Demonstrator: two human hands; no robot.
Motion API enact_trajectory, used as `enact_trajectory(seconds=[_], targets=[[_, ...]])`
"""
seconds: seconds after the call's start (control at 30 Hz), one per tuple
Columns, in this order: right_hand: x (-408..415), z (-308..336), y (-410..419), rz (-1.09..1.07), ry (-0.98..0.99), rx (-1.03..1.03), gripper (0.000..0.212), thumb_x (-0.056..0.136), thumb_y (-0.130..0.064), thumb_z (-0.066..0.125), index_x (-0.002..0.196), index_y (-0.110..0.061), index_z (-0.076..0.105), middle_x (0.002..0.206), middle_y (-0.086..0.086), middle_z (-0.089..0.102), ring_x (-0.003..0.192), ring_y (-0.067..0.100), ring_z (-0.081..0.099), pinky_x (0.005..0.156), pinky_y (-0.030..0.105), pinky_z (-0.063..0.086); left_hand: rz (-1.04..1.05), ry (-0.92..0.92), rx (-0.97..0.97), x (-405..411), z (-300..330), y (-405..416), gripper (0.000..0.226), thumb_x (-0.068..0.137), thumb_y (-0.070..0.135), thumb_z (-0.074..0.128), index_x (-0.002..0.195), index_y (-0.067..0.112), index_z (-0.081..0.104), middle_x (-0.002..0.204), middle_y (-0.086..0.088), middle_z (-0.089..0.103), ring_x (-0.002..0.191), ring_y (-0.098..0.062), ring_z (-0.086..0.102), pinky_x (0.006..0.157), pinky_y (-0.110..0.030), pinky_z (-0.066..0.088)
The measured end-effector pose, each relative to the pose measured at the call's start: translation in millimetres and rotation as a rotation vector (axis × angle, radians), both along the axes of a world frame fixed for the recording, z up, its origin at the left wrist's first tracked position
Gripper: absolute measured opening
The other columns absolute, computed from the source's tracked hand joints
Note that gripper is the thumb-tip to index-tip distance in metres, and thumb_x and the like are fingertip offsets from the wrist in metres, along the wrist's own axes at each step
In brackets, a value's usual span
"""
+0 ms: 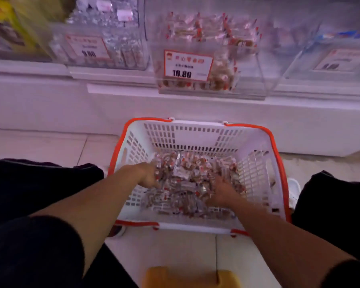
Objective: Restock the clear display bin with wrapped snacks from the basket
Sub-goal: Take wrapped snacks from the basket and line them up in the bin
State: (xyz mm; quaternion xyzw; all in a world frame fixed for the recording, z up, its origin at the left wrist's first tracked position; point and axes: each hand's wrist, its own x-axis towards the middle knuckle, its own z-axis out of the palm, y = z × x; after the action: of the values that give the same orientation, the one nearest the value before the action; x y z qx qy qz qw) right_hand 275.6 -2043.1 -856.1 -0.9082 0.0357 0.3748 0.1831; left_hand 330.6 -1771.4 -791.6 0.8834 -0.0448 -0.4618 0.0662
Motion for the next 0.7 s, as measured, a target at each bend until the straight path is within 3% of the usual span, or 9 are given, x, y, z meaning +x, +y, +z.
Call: enact_trajectory(seconds=[0.07,0.17,0.23,0.3,0.4,0.47,0.6,0.7], targets=[[-7,-26,-10,-0.15,-0.045,-0.023,0.126,0.058,-0.062,0.077,0.153,-0.004,0.019,0.148,0.025,0.04,0.128,0.036,0.05,0.101,0.036,0.044,0.306,-0.028,-0.147,-9,-35,-11,0.107,0.088,0.039,0.073,0.159,0.014,-0.003,0.15,-0.015,0.04,0.125,-0.037,0.05,0.102,-0.044,0.046],[9,-44,-4,-0.384,-0.25,0.021,0.112,0.068,-0.055,0.081,0.154,-0.014,0.021,0.143,0.023,0.045,0.124,0.038,0.051,0.099,0.045,0.048,0.695,-0.094,-0.267,-12,-79,-21,0.109,0.086,0.044,0.074,0.159,0.023,-0.003,0.163,-0.013,0.016,0.142,-0.041,0.032,0.109,-0.048,0.039],[25,-48,11,-0.423,-0.326,0.107,0.102,0.068,-0.058,0.08,0.149,-0.021,0.03,0.147,0.019,0.039,0.13,0.038,0.044,0.102,0.049,0.046,0.824,-0.127,-0.287,-8,-103,-24,0.105,0.085,0.051,0.072,0.159,0.03,0.0,0.165,-0.013,0.006,0.147,-0.041,0.023,0.116,-0.053,0.032],[41,-53,27,-0.353,-0.368,0.142,0.092,0.07,-0.063,0.075,0.144,-0.026,0.035,0.147,0.016,0.037,0.133,0.039,0.038,0.106,0.049,0.042,0.914,-0.148,-0.31,2,-122,-26,0.099,0.087,0.048,0.072,0.158,0.032,0.004,0.163,-0.017,0.014,0.143,-0.042,0.031,0.114,-0.052,0.036],[58,-61,51,-0.213,-0.274,0.132,0.097,0.071,-0.078,0.064,0.149,-0.038,0.023,0.155,0.018,0.017,0.142,0.048,0.018,0.112,0.056,0.029,0.928,-0.178,-0.201,15,-138,-30,0.098,0.088,0.049,0.069,0.158,0.036,0.001,0.163,-0.019,0.013,0.145,-0.041,0.026,0.115,-0.05,0.033],[66,-66,63,-0.113,-0.22,0.025,0.097,0.073,-0.083,0.056,0.151,-0.04,0.017,0.158,0.021,0.007,0.142,0.052,0.011,0.112,0.061,0.027,0.854,-0.183,-0.078,20,-144,-32,0.097,0.088,0.052,0.067,0.157,0.038,0.001,0.162,-0.021,0.013,0.145,-0.043,0.024,0.116,-0.052,0.031],[68,-69,71,-0.07,-0.291,-0.04,0.063,0.084,-0.062,0.062,0.135,-0.029,0.045,0.145,0.018,0.024,0.126,0.045,0.035,0.1,0.05,0.045,0.83,-0.309,-0.169,13,-153,-30,0.072,0.09,0.027,0.07,0.15,0.033,0.03,0.14,-0.02,0.041,0.119,-0.041,0.051,0.098,-0.046,0.049],[68,-65,68,-0.107,-0.367,0.122,0.015,0.088,-0.03,0.071,0.092,-0.021,0.06,0.115,0.01,0.052,0.087,0.026,0.057,0.086,0.032,0.051,0.738,-0.507,-0.293,6,-149,-30,0.038,0.089,0.017,0.07,0.123,0.024,0.054,0.107,-0.008,0.056,0.091,-0.029,0.061,0.065,-0.029,0.047]])
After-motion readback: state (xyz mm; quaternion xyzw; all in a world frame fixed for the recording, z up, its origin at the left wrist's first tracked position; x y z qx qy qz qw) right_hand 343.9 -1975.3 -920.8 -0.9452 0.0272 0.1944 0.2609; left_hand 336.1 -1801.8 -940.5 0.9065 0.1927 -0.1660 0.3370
